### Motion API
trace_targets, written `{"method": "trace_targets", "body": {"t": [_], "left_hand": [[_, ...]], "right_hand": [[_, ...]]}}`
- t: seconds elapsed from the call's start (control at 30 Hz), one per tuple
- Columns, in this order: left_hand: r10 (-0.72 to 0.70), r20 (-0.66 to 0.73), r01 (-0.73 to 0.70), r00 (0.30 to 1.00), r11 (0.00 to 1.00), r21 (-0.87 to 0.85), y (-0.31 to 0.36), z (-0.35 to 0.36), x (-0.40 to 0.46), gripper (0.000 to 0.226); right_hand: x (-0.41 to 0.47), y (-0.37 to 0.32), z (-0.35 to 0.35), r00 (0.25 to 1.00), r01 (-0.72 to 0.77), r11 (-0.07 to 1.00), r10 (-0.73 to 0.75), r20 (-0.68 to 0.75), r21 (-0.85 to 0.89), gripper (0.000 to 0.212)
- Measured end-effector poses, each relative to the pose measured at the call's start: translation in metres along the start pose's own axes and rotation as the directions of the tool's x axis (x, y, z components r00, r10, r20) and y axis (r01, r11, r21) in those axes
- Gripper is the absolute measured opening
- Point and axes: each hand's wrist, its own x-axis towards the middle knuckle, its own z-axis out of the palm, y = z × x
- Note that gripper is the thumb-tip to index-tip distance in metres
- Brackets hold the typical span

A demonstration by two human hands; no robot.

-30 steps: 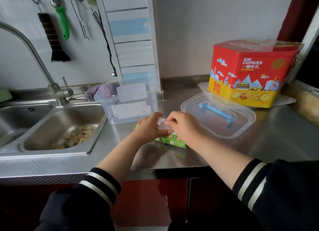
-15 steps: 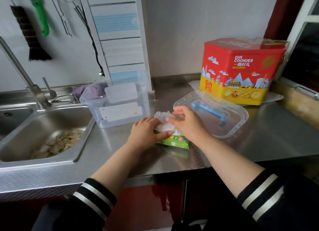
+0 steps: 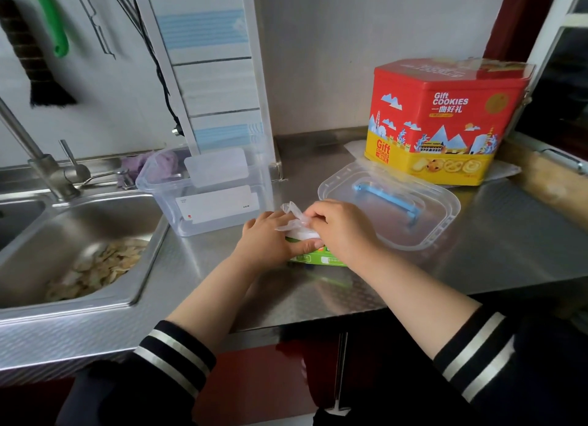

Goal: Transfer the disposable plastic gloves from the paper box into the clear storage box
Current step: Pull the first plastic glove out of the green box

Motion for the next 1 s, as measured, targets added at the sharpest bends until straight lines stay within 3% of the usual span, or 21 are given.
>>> {"method": "trace_targets", "body": {"t": [0.13, 0.33, 0.5, 0.67, 0.73, 0.77, 0.8, 0.83, 0.87, 0.93, 0.97, 1.0], "left_hand": [[-0.024, 0.016, 0.026, 1.0, 0.994, -0.11, 0.0, 0.003, 0.002, 0.071], [0.076, 0.158, -0.024, 0.984, 0.95, -0.31, -0.01, 0.001, 0.015, 0.067], [0.107, 0.199, -0.039, 0.974, 0.948, -0.317, -0.012, -0.003, 0.026, 0.062], [0.135, 0.173, -0.08, 0.976, 0.954, -0.289, -0.015, -0.001, 0.021, 0.068], [0.132, 0.155, -0.081, 0.979, 0.951, -0.297, -0.015, 0.0, 0.019, 0.072], [0.129, 0.144, -0.081, 0.981, 0.95, -0.3, -0.014, 0.0, 0.018, 0.07], [0.124, 0.128, -0.081, 0.984, 0.951, -0.298, -0.012, 0.001, 0.017, 0.067], [0.125, 0.112, -0.088, 0.986, 0.952, -0.294, -0.011, 0.001, 0.017, 0.065], [0.131, 0.1, -0.097, 0.986, 0.953, -0.288, -0.009, 0.001, 0.017, 0.067], [0.146, 0.084, -0.117, 0.986, 0.954, -0.276, -0.006, 0.001, 0.017, 0.08], [0.153, 0.082, -0.125, 0.985, 0.953, -0.276, -0.004, 0.002, 0.017, 0.085], [0.158, 0.082, -0.129, 0.984, 0.952, -0.278, -0.003, 0.003, 0.017, 0.088]], "right_hand": [[0.0, 0.005, 0.001, 0.993, -0.093, 0.977, 0.105, -0.053, 0.192, 0.007], [0.004, 0.021, -0.008, 0.931, -0.291, 0.812, 0.362, -0.045, 0.506, 0.02], [0.009, 0.027, -0.008, 0.896, -0.357, 0.685, 0.443, 0.025, 0.635, 0.022], [0.014, 0.035, -0.01, 0.834, -0.449, 0.47, 0.525, 0.168, 0.76, 0.023], [0.017, 0.036, -0.014, 0.861, -0.404, 0.567, 0.501, 0.09, 0.717, 0.022], [0.016, 0.036, -0.017, 0.896, -0.319, 0.703, 0.442, -0.039, 0.635, 0.023], [0.014, 0.033, -0.023, 0.929, -0.169, 0.849, 0.307, -0.208, 0.501, 0.026], [0.012, 0.029, -0.028, 0.93, 0.046, 0.942, 0.081, -0.358, 0.332, 0.025], [0.01, 0.025, -0.033, 0.891, 0.253, 0.955, -0.167, -0.422, 0.156, 0.02], [0.009, 0.015, -0.037, 0.857, 0.453, 0.888, -0.46, -0.231, -0.086, 0.015], [0.01, 0.01, -0.037, 0.889, 0.443, 0.882, -0.456, -0.053, -0.164, 0.019], [0.01, 0.008, -0.035, 0.925, 0.38, 0.894, -0.362, 0.118, -0.237, 0.023]]}}
